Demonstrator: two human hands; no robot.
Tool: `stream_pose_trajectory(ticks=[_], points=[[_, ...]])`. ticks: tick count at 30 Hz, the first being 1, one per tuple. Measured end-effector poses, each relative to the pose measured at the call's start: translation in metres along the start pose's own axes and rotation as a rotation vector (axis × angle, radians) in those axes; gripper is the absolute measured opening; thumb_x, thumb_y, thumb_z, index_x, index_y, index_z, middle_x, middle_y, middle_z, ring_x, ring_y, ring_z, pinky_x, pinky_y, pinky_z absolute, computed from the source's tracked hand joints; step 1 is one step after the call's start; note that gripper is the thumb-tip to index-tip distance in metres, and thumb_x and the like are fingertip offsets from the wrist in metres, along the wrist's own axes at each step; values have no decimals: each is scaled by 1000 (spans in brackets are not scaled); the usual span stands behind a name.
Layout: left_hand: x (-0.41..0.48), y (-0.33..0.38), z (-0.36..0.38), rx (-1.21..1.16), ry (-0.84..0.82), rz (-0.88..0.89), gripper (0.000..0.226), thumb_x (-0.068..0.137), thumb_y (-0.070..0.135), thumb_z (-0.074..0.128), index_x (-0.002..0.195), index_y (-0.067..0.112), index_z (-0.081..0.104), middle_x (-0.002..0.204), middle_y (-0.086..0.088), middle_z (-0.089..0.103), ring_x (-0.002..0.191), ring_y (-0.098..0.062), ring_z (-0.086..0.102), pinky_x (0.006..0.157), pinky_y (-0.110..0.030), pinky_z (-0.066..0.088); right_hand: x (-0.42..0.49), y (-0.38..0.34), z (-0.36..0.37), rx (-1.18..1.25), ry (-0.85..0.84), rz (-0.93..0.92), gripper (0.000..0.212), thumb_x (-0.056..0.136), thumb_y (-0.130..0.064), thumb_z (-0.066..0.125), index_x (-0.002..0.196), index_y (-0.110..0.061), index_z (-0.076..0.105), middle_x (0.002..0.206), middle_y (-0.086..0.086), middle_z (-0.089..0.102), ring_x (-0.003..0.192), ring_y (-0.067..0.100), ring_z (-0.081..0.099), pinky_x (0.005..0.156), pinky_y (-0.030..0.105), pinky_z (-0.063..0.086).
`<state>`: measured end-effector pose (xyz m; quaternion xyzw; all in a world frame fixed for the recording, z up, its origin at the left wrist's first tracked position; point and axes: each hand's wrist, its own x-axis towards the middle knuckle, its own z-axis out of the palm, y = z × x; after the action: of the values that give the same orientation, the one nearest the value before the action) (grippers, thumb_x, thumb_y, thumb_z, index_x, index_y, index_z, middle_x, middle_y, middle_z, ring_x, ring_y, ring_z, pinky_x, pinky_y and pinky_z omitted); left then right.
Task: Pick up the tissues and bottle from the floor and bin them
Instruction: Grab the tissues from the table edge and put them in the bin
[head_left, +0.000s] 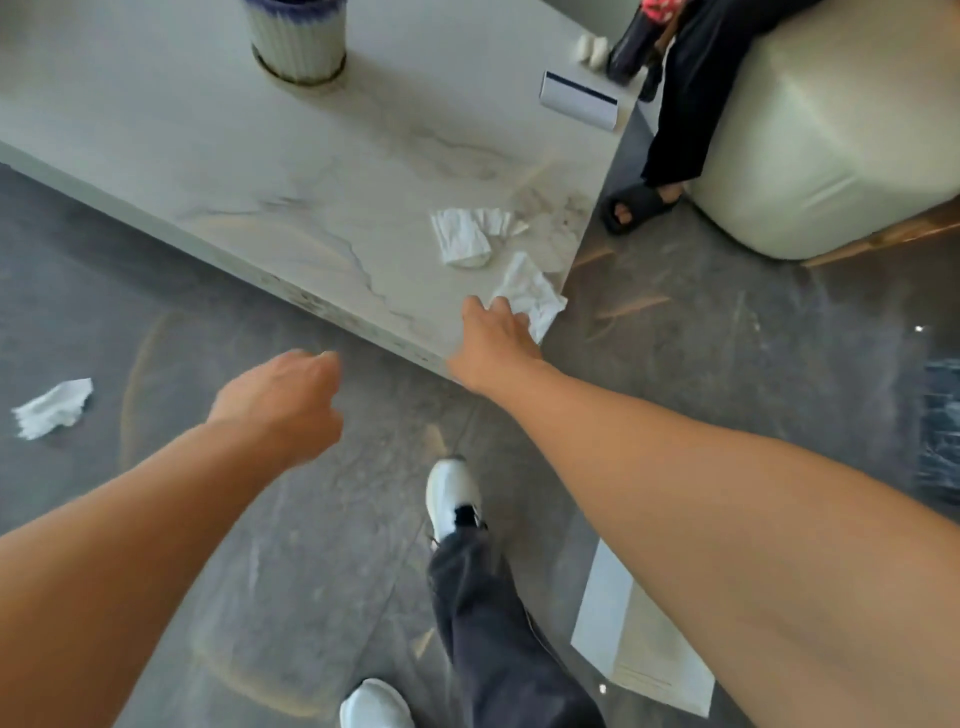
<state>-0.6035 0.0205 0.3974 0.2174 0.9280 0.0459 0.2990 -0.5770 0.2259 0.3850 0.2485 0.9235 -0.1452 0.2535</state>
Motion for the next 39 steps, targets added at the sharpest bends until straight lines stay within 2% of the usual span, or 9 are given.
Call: stream_pose_trajectory(ticks=[4,8,11,14,20,26,32,35,39], points=[[92,54,-21,-28,20,122,32,76,19,56,109,20,54,107,-7,57,99,-34,58,74,-39,49,66,23,0,-20,-5,145,84,73,-36,64,142,-37,16,148,10,14,132,43,20,103,66,28],[191,93,-26,1,17,218,58,76,15,63,128,30,42,125,-8,47,109,-38,48,78,-45,51,119,39,18,75,-169,209,99,67,-46,66,141,-49,1,154,3,-18,139,49,-1,104,74,19],[246,113,-22,139,-25,242,84,72,13,68,137,44,25,146,-5,24,117,-40,36,71,-41,48,129,47,32,50,17,182,83,60,-29,66,129,-42,21,146,4,7,126,44,20,88,62,41],[270,127,-16,283,-19,258,92,70,16,68,137,50,15,154,-3,3,125,-41,25,78,-43,44,128,55,37,45,161,164,71,60,-12,63,120,-36,33,138,8,23,114,36,32,79,52,42],[270,121,-10,291,-120,478,36,78,6,57,109,22,51,122,-3,32,108,-27,40,64,-34,43,123,69,31,61,150,143,48,79,-11,57,121,-28,44,117,6,40,103,29,44,79,43,42],[253,91,-24,423,-277,605,33,79,9,53,109,20,59,109,-2,45,104,-25,53,71,-31,43,102,45,36,217,34,307,39,84,-3,55,119,-16,45,122,11,37,110,33,43,74,38,45],[202,54,-41,659,-485,531,38,74,16,60,111,25,60,119,-2,56,116,-25,57,89,-35,51,43,19,55,576,-253,378,33,87,-6,54,120,-6,55,130,18,52,121,34,51,100,40,47],[172,64,-23,734,-560,500,39,73,18,61,111,25,61,121,-4,61,111,-26,60,88,-35,52,-3,42,62,615,-210,383,33,82,-2,57,115,-3,59,119,19,63,111,33,61,84,31,50],[119,135,45,730,-568,616,40,74,17,61,114,21,61,120,-7,65,110,-28,61,85,-32,51,-66,114,89,674,-163,546,35,86,-8,55,120,-9,61,126,18,62,115,35,60,94,36,51]])
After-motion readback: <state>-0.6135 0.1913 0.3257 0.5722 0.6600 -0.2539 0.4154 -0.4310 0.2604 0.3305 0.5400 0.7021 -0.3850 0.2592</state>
